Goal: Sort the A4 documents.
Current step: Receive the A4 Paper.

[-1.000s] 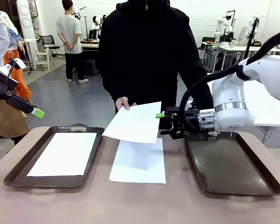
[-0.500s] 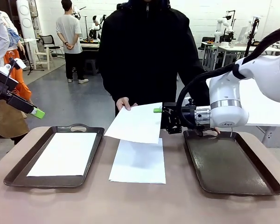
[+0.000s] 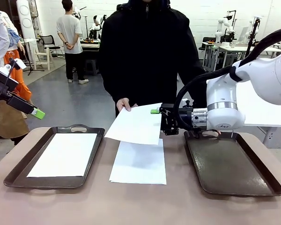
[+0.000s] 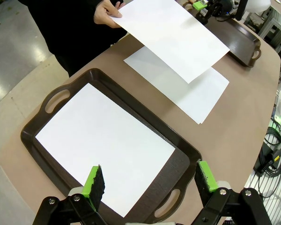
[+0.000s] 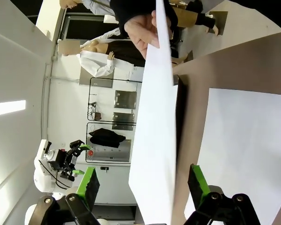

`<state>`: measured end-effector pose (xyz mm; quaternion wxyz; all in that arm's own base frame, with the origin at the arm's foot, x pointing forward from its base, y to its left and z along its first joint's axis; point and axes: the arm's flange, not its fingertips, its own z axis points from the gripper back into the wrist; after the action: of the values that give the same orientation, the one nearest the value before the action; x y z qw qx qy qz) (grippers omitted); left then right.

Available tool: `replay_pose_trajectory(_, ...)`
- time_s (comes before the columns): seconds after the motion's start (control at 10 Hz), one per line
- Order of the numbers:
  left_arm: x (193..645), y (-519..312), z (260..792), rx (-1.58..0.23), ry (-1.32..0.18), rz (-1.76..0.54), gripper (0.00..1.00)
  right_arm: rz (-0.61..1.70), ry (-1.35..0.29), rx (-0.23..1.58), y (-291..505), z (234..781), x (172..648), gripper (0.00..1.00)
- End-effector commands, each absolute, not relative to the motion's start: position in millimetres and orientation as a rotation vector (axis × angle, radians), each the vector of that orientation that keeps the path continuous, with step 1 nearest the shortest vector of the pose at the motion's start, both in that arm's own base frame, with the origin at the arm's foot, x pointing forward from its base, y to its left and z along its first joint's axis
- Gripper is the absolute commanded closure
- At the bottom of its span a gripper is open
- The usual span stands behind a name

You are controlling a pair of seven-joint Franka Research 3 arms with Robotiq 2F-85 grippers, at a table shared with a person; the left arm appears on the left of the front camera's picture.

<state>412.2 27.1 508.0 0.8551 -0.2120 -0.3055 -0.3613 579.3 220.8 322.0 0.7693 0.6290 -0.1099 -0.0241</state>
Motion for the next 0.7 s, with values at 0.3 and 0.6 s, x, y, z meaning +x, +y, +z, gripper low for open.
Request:
replay_pose_trajectory(0.3, 411.0, 27.4, 507.1, -0.436, -0.639, -0.771, 0.0, -0.027, -0.253, 1.408, 229.6, 320.8, 579.3, 0.0)
replay_pose_trajectory(0.6, 411.0, 27.4, 507.1, -0.436, -0.639, -0.771, 0.0, -0.019, -0.248, 1.387, 229.6, 319.4, 576.9, 0.0)
